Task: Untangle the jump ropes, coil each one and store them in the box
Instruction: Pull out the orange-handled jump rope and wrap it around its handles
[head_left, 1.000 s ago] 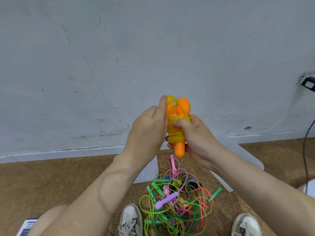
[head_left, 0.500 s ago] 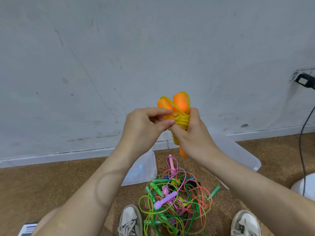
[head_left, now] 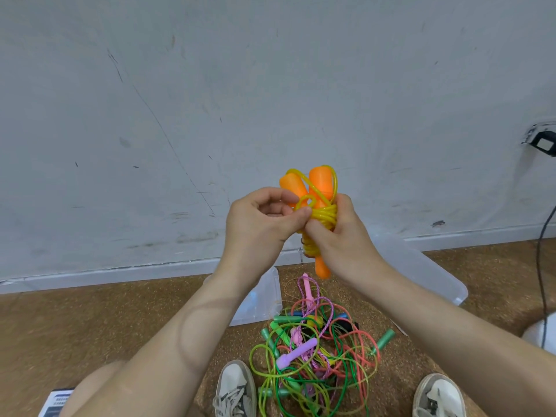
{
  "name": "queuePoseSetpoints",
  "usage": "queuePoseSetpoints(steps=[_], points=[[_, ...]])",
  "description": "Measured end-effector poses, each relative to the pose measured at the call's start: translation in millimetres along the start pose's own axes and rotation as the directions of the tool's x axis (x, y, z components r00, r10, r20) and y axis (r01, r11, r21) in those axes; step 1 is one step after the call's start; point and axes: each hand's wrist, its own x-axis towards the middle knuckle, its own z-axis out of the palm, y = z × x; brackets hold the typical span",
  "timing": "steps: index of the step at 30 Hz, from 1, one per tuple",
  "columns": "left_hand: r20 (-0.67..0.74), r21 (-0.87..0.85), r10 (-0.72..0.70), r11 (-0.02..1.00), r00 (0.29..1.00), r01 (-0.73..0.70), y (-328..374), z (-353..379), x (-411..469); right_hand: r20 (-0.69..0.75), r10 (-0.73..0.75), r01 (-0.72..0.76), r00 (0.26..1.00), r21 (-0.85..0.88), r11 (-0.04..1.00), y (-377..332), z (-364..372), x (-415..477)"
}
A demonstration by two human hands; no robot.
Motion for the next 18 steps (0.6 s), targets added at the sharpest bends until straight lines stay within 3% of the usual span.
queuePoseSetpoints(steps=[9,14,18], points=[[-0.214,-0.008,-0.055,0.998,0.975,0.055,-4,8,-1,0.014,-0.217,0.21,0.976,-0.314,0.926,8,6,-5],[-0.104,0.208,0.035,0.978,0.994,-0.013,-1,-3,6,0.044,-0.262,0.26,0.964,-0.362,0.895,7,2,-3],[-0.059,0.29,0.009,0.957,0.998,0.009,2,-7,13,0.075,-0.23,0.241,0.97,-0.386,0.89,6,-1,-1]])
